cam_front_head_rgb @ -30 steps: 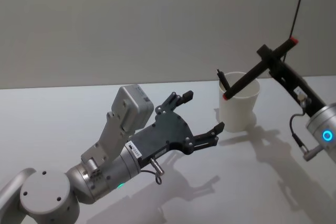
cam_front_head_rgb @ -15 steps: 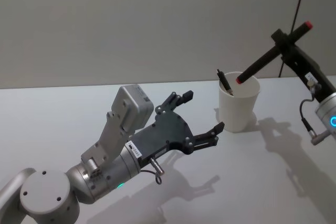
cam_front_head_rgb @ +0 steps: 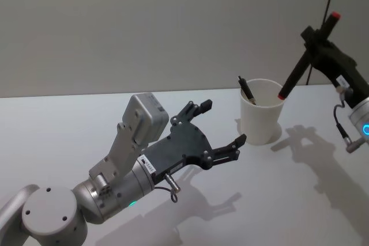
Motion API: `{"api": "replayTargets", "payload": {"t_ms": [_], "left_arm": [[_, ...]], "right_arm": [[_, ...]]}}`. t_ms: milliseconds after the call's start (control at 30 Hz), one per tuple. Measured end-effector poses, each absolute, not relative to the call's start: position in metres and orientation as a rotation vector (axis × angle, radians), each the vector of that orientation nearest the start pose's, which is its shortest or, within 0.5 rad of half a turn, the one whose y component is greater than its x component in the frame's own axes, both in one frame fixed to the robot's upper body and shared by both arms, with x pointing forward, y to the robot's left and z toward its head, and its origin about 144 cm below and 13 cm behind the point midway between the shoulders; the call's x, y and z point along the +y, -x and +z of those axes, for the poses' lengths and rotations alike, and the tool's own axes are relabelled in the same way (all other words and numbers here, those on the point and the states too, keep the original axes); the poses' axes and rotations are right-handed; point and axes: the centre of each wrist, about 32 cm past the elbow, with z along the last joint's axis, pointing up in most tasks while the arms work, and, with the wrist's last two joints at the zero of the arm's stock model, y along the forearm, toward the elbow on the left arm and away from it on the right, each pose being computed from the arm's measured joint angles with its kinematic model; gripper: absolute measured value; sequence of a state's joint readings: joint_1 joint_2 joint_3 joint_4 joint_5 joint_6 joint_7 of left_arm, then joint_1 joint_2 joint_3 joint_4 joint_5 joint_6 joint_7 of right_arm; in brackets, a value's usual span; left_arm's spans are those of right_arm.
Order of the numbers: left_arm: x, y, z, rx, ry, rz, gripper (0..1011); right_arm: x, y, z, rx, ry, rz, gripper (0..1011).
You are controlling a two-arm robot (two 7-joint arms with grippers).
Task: Place the pen into the pen holder.
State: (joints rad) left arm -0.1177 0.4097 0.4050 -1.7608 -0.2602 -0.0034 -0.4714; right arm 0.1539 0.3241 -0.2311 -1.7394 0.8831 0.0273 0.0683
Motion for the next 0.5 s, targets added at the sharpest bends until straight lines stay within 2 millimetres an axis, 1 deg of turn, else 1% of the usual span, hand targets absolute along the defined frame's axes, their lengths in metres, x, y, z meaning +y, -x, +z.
{"api": "replayTargets", "payload": {"t_ms": [233, 500], "left_arm": [[0.2050, -0.4589, 1.2082, -0.211, -0.029, 0.659, 1001], [0.2050, -0.4589, 1.2083, -0.211, -0.029, 0.659, 1001]], "right_arm": [[-0.2336, -0.4888, 1.2332, 0.195, -0.460, -1.113, 208], [-0.2281, -0.4945, 1.2269, 0.074, -0.387, -1.094, 208]]}}
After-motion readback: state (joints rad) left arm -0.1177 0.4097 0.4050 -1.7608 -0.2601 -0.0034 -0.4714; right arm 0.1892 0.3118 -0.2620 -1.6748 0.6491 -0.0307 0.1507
